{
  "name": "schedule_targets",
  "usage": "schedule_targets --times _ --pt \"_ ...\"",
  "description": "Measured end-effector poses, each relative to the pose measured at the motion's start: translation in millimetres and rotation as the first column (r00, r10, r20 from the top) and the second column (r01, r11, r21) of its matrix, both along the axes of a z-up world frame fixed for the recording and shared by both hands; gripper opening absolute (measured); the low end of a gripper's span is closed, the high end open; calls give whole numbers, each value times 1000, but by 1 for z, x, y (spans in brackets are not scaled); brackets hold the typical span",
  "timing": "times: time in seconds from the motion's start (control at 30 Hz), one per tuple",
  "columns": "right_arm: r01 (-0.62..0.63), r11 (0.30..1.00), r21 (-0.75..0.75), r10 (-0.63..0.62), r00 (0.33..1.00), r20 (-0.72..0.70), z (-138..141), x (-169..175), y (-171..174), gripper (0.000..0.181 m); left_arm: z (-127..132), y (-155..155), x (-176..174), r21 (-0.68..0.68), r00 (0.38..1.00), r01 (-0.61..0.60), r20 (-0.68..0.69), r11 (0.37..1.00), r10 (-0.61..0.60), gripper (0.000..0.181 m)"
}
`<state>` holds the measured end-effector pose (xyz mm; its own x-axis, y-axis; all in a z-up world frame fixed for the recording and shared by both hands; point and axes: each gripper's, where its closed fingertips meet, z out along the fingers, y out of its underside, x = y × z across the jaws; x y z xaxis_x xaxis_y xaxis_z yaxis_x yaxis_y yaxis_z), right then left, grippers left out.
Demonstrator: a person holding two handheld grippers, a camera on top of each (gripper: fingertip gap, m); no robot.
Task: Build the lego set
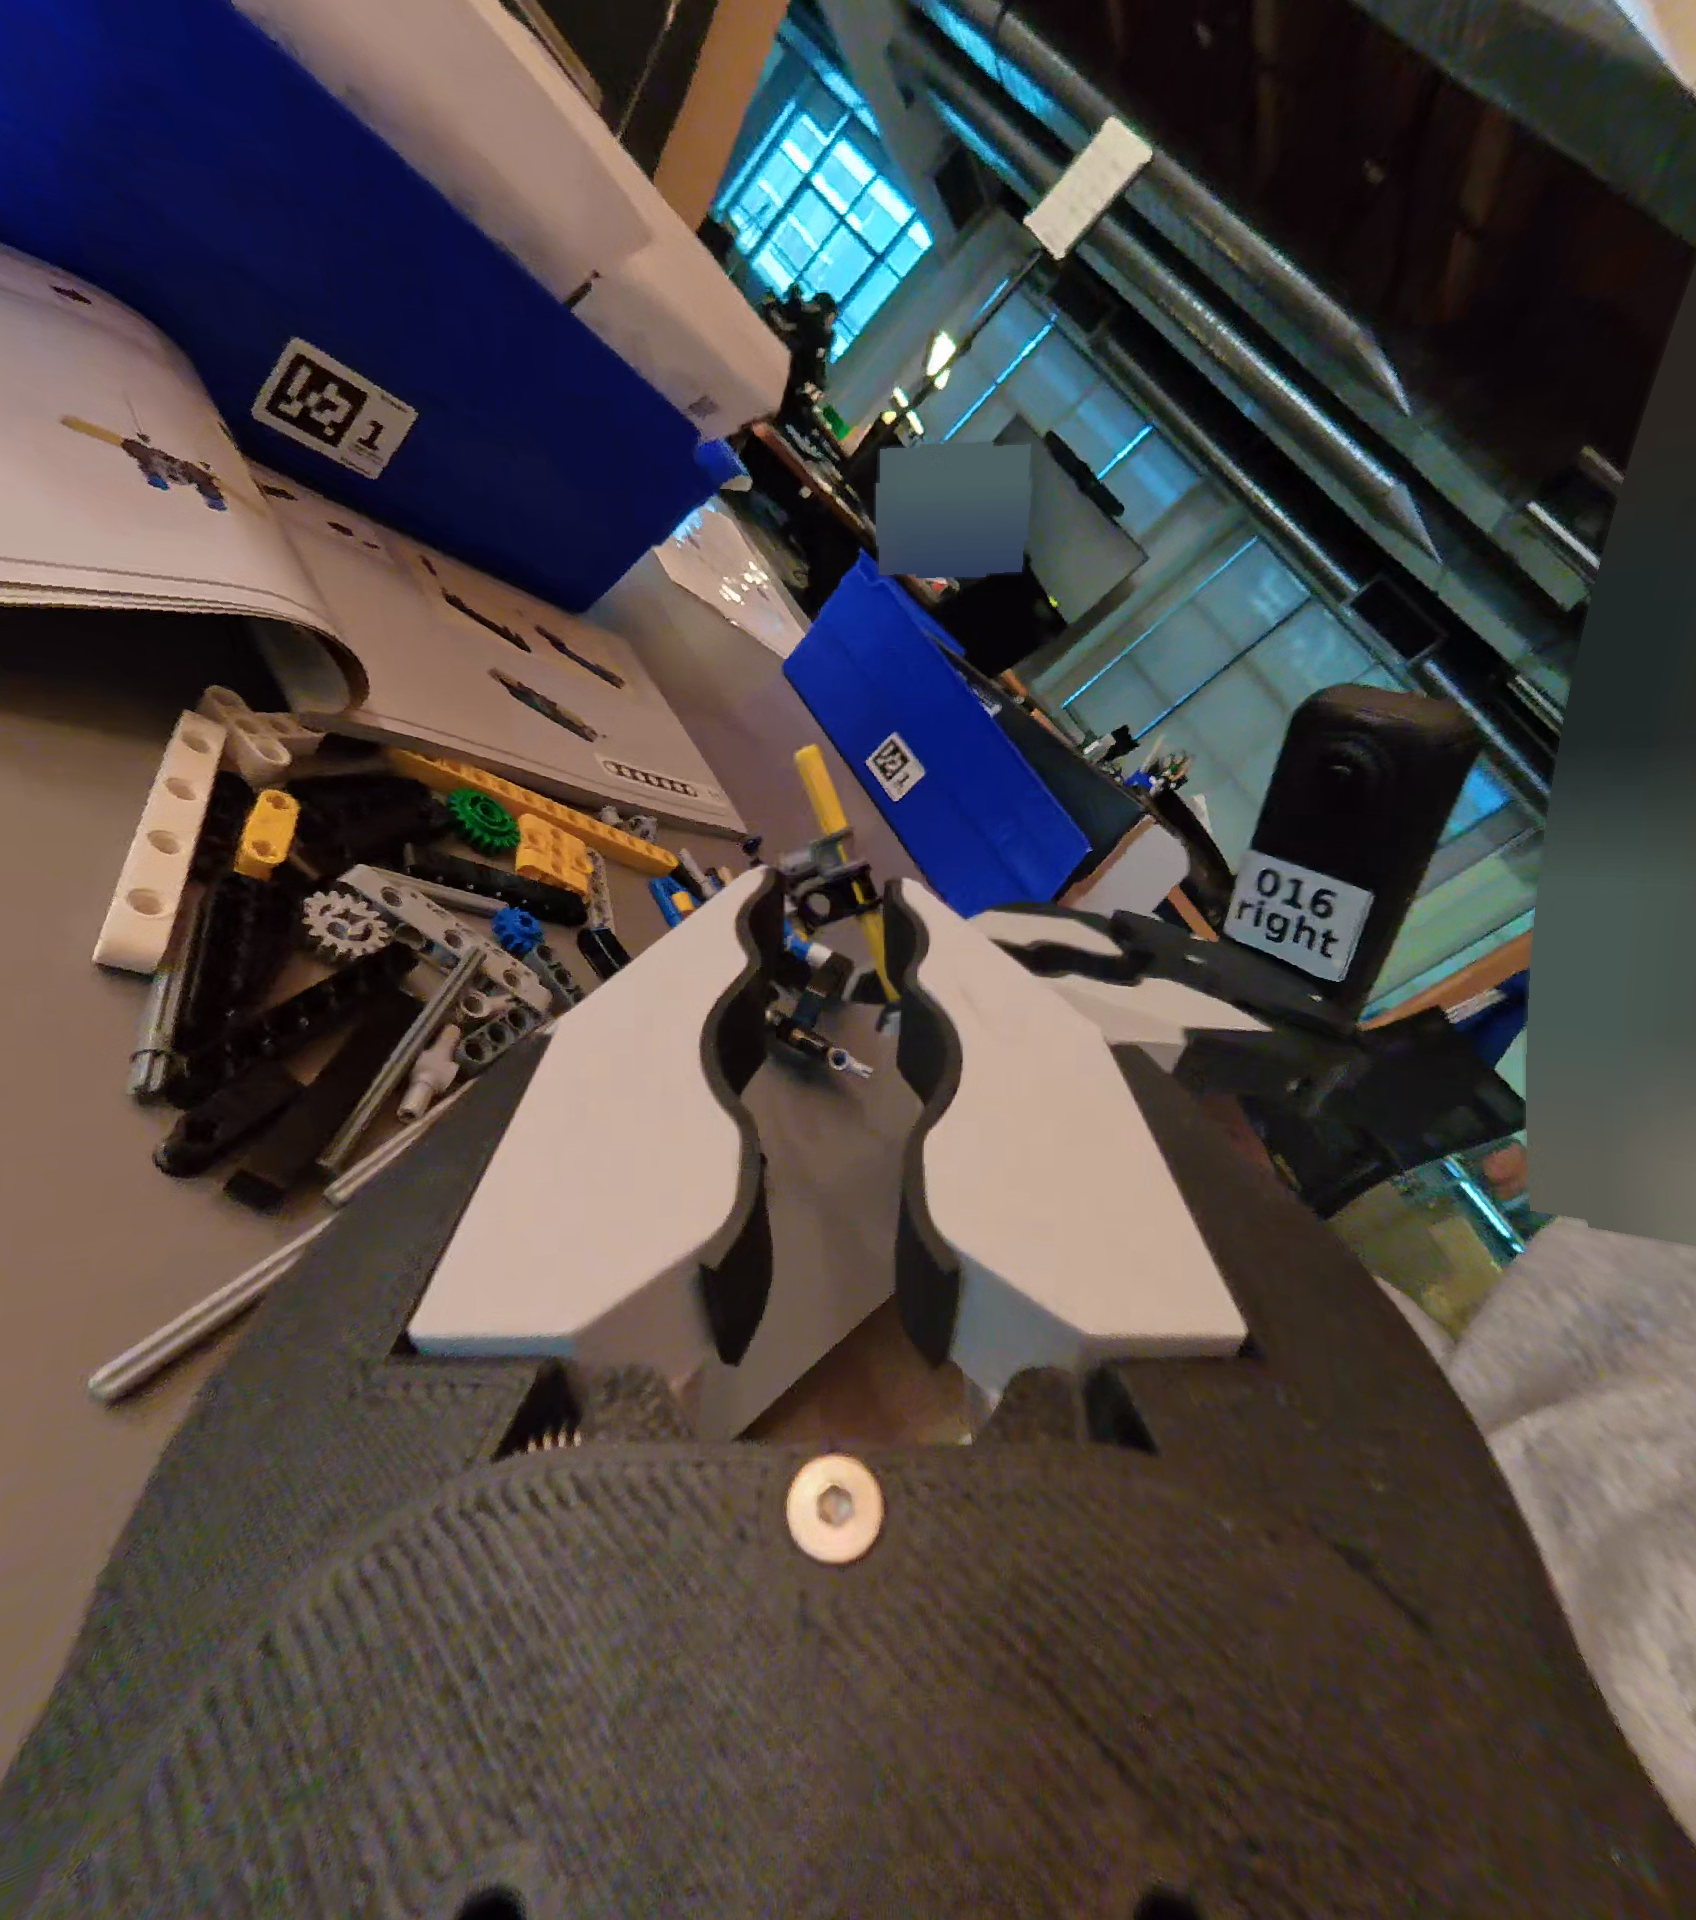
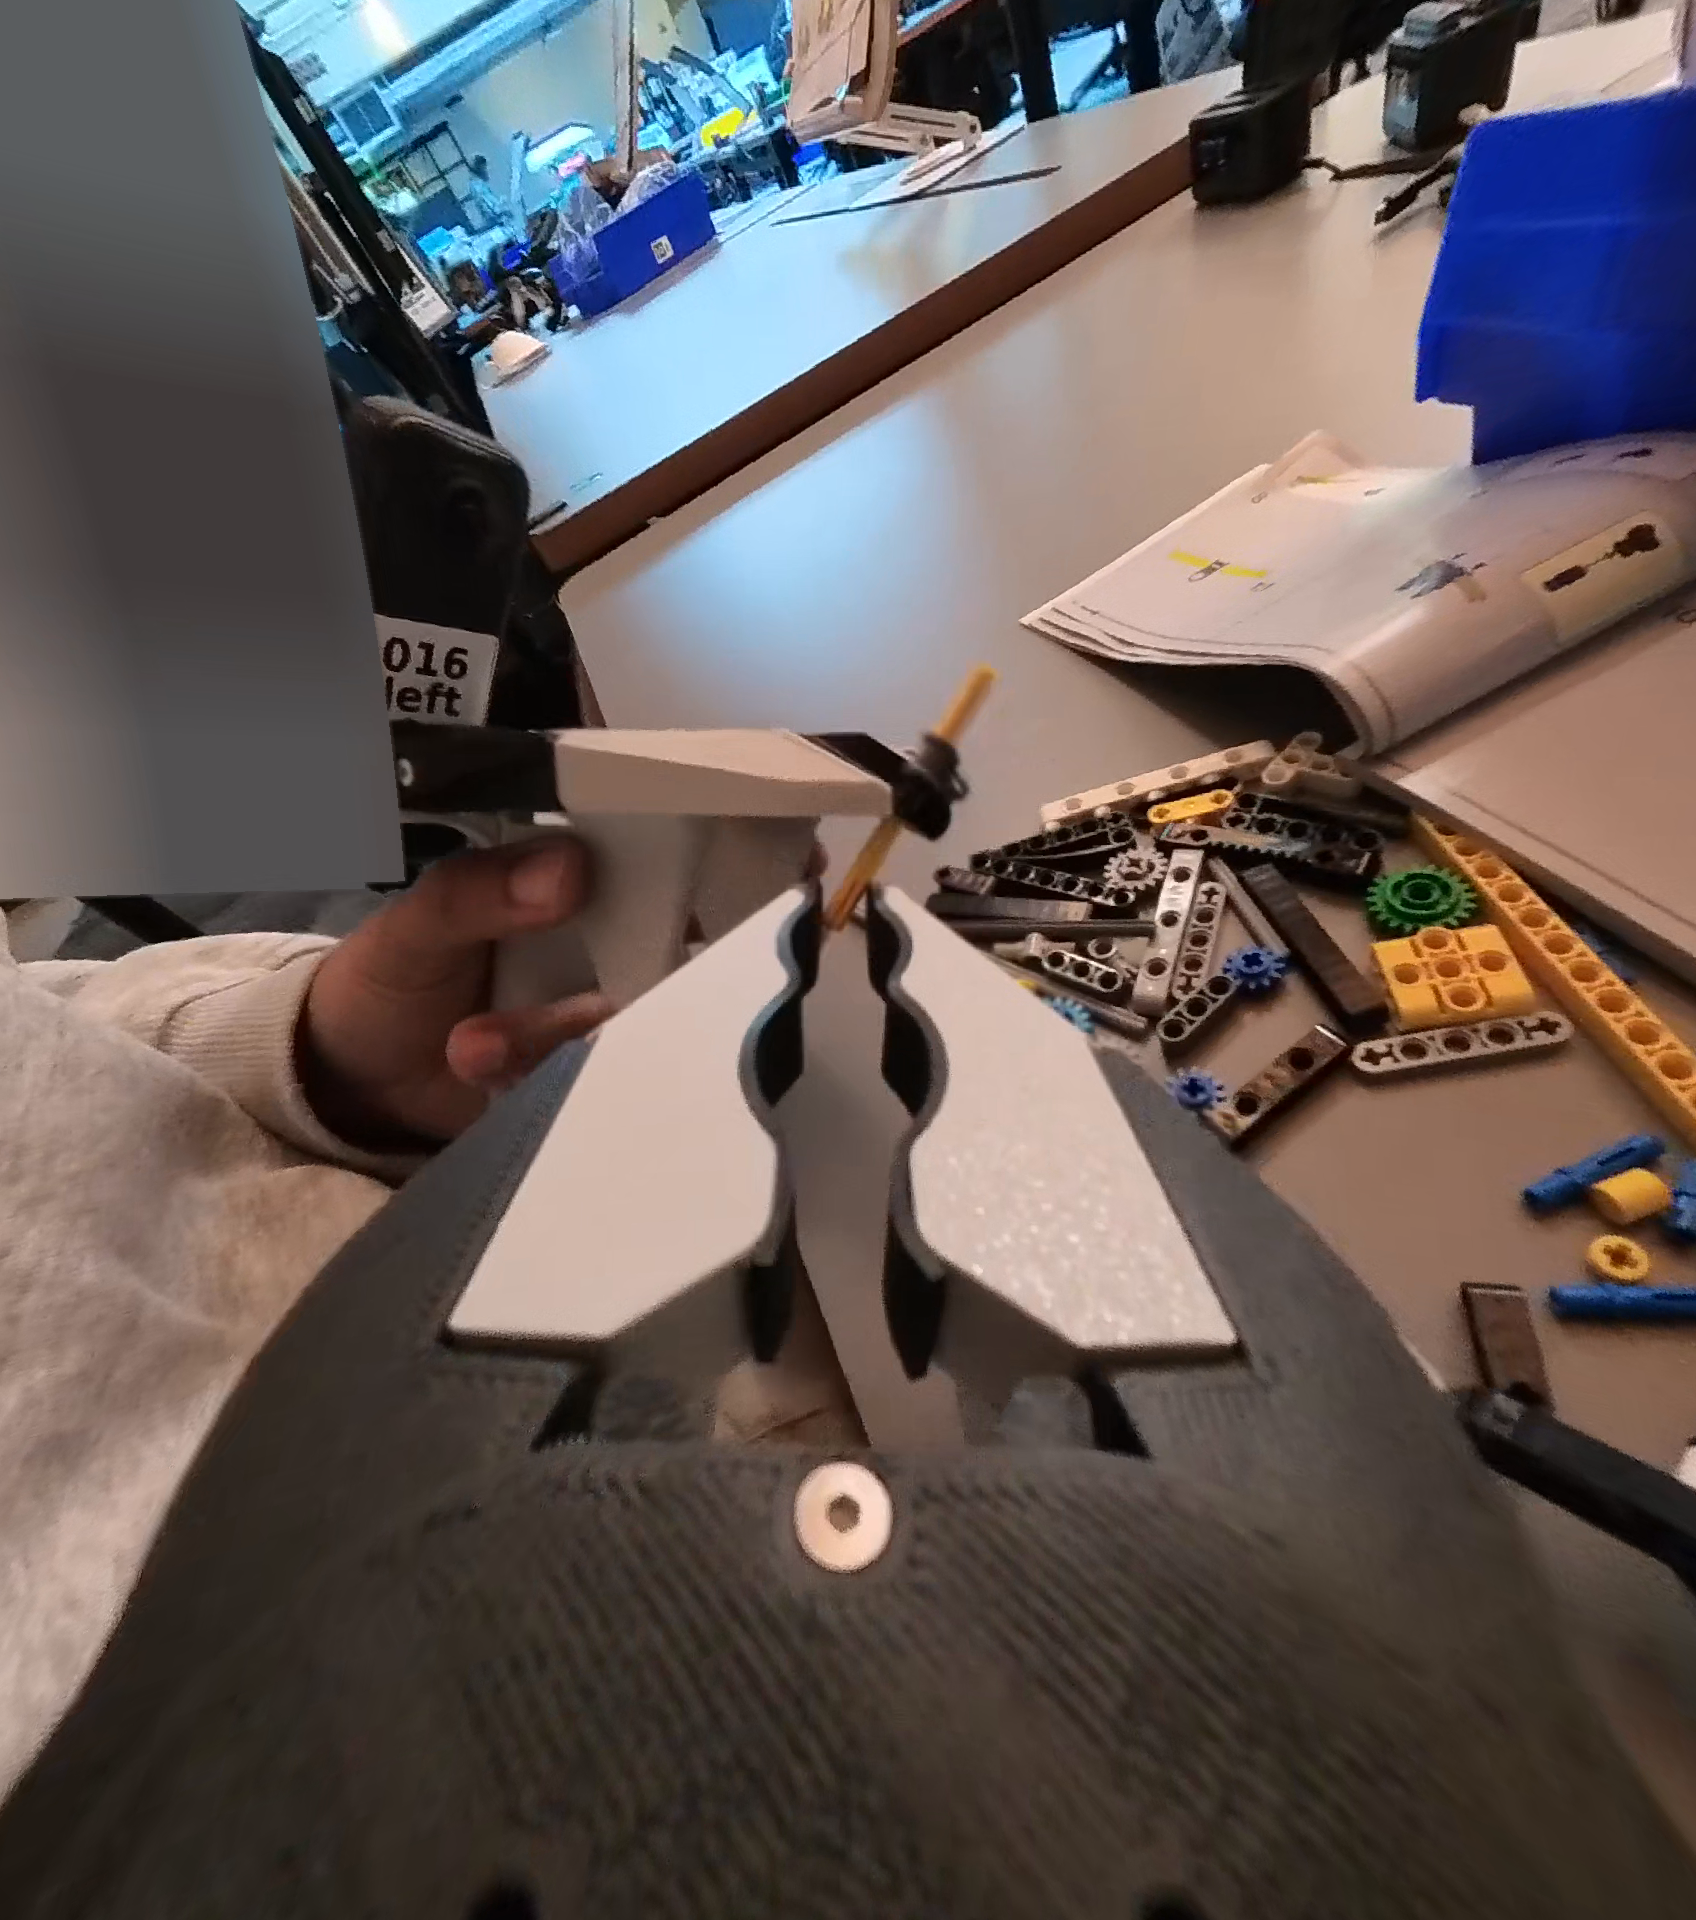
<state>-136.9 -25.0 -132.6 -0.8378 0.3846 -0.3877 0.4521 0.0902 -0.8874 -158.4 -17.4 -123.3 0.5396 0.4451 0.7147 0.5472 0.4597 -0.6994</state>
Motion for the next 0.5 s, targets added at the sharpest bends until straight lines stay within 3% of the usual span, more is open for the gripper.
schedule_targets --times 0.3,0.5 --pt "-28 999 34 28 1000 -4 -5 -1 11 2 1 7 7 29 996 88 -20 996 -87 16" --pt "-138 985 -100 150 981 123 6 10 16 2 16 5 15 73 977 194 -106 978 -186 41"
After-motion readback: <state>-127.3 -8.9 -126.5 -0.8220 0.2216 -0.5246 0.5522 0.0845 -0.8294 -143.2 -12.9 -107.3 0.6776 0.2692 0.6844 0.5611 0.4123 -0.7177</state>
